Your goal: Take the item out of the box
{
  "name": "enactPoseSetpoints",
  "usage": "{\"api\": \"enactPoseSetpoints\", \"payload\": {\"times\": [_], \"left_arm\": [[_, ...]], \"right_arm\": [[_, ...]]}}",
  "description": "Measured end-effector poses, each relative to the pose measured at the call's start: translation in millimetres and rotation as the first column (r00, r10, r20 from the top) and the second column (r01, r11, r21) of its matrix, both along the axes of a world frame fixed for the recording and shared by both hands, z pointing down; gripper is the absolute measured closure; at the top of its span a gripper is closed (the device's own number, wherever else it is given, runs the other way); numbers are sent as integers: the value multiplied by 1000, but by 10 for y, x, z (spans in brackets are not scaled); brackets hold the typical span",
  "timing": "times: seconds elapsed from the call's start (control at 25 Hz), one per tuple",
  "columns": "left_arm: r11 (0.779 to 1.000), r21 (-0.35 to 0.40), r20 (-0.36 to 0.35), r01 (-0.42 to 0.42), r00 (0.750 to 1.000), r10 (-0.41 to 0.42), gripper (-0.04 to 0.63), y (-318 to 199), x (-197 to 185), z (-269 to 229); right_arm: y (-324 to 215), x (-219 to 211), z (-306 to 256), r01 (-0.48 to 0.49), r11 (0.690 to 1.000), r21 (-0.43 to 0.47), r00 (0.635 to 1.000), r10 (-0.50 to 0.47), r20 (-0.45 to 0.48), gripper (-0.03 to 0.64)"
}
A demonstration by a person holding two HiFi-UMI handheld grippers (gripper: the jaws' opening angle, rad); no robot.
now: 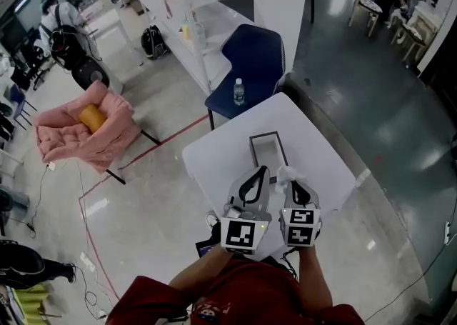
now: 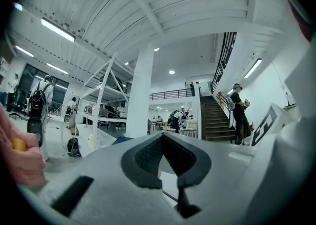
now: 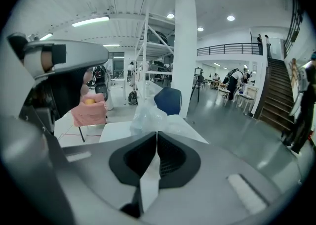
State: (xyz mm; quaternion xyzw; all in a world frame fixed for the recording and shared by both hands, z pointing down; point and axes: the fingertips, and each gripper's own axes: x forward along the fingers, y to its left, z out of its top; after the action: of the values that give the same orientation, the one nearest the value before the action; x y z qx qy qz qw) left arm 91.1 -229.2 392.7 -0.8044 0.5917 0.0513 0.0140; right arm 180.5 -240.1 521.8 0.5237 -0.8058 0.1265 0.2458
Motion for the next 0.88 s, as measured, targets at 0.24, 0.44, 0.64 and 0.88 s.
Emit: {"api": "enactPoseSetpoints", "payload": {"times": [0.24, 0.44, 0.64, 0.88], "left_arm": [[1000, -15, 16, 9, 1000, -9, 592, 88, -30, -95], [1000, -9, 11, 29, 1000, -29, 592, 105, -93, -145], [999, 0, -31, 39, 999, -39, 592, 138, -123, -218], [1000, -6, -25, 22, 999, -22, 592, 147, 59, -189]], "right_arm": [[-6, -15, -294, 6, 996, 86, 1000, -7, 10, 609], [-11, -73, -476, 12, 990, 139, 999, -17, 34, 609], [30, -151, -685, 14, 978, 210, 994, -36, 103, 609], [80, -14, -951, -17, 953, 303, 987, -33, 159, 609]]}}
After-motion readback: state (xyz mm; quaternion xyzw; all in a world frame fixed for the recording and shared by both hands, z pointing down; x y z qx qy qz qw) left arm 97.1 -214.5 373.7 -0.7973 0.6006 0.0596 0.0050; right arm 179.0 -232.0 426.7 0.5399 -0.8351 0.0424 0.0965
